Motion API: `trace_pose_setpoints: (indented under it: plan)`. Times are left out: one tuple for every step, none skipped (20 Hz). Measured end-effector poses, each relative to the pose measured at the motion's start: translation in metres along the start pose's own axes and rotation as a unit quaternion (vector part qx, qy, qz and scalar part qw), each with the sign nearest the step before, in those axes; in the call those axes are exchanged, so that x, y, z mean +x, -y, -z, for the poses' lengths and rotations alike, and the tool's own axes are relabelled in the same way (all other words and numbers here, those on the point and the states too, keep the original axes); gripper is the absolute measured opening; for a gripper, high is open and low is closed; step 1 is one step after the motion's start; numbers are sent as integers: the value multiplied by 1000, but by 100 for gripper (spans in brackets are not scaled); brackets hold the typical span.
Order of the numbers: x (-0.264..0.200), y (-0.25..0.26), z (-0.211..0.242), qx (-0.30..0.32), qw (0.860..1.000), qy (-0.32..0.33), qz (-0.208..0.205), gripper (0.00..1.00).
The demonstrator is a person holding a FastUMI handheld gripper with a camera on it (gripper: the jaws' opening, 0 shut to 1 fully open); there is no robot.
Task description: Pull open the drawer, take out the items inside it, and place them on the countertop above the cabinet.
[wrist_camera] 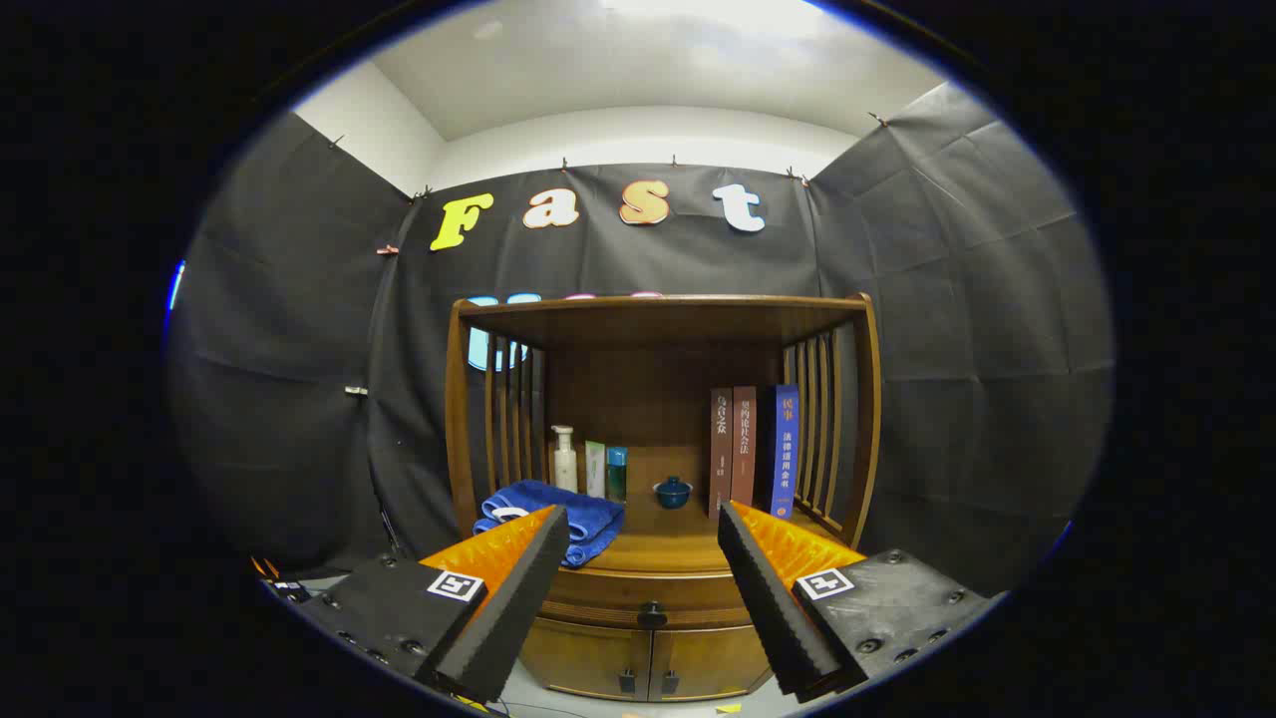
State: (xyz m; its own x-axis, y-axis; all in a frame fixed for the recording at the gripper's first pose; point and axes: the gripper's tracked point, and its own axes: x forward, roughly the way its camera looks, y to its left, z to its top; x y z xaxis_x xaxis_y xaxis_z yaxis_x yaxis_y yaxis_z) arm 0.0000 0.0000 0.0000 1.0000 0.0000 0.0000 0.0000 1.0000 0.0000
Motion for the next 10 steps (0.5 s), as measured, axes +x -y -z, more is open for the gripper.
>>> trace_pose_setpoints:
  plan:
    - [0,0,1,2,1000,-2,0,98]
    - [1,1,4,3,1000,-5,1,98]
    - [2,4,7,0,1000,-9,5,99]
    - [3,5,10,-4,1000,-14,8,99]
    - [3,6,11,-6,1000,-17,9,99]
    - [3,6,11,-6,1000,-18,9,99]
    - [4,7,10,-6,1000,-18,11,99]
    - [4,11,11,-7,1000,-19,17,98]
    - [5,12,13,-7,1000,-20,22,99]
    - [6,11,13,-6,1000,-19,21,98]
